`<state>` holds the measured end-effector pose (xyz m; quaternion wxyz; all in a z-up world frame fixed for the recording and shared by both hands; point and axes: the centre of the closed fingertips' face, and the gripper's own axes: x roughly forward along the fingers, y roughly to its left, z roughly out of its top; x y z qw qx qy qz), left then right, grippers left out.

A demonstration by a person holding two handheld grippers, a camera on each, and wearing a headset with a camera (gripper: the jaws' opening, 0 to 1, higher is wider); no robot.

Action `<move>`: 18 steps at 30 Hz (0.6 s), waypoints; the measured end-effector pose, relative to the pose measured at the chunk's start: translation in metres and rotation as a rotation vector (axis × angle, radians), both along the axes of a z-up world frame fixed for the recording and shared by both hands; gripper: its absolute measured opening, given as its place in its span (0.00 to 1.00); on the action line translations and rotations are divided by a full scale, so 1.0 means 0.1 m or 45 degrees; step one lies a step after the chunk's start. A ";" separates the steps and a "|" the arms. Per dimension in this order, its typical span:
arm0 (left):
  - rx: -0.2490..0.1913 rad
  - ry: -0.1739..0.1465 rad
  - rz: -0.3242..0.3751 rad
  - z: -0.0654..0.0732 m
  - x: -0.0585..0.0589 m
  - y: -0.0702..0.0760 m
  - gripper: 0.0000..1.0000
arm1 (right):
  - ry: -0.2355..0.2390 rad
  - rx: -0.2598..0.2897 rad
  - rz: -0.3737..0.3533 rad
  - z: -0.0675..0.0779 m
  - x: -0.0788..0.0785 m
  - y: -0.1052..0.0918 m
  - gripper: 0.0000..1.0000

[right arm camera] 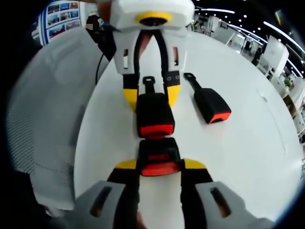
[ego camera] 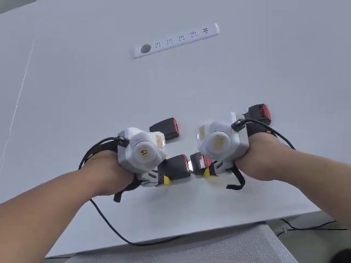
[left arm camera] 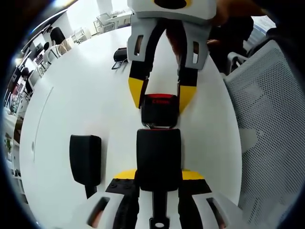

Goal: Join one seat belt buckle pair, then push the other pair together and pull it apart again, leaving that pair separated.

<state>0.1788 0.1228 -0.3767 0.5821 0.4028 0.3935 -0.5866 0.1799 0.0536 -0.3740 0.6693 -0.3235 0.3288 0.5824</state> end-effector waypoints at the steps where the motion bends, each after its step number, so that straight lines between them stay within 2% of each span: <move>1: -0.006 0.002 0.005 0.00 0.01 0.00 0.31 | -0.001 -0.001 0.005 0.01 0.00 -0.01 0.31; 7: -0.014 0.014 -0.002 0.01 0.02 -0.01 0.31 | -0.011 -0.034 0.043 0.00 0.01 -0.05 0.31; 18: -0.026 0.013 0.019 0.02 0.02 -0.02 0.30 | 0.000 -0.041 0.037 -0.01 0.02 -0.07 0.32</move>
